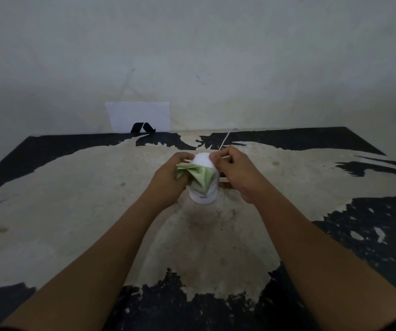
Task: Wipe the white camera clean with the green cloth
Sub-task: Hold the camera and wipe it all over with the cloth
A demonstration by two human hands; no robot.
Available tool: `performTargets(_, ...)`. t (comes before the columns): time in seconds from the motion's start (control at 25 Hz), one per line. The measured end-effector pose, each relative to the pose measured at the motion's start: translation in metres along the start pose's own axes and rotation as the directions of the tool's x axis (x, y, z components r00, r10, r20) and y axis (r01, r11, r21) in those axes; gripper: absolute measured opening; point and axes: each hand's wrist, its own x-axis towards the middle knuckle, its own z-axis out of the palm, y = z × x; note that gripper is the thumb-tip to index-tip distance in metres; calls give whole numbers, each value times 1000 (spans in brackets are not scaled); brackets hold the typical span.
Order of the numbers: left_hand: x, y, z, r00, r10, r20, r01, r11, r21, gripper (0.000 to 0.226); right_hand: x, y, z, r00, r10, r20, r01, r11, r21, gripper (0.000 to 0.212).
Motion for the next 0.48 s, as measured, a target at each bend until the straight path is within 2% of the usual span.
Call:
performTargets(0.08, -1, 7, 8, 998, -15, -53, 13, 999, -43, 23, 0, -1, 1, 1000, 10, -1, -10, 1000, 19, 22)
performTargets(0.28, -8, 15, 28, 989, -44, -138, 33, 996, -81, 53, -3, 0, -1, 999, -40, -14, 40, 999, -25, 24)
performTargets(0.48, -13, 10, 13, 995, 27, -98, -29, 999, -17, 47, -1, 1, -1, 1000, -24, -13, 23, 999, -44, 24)
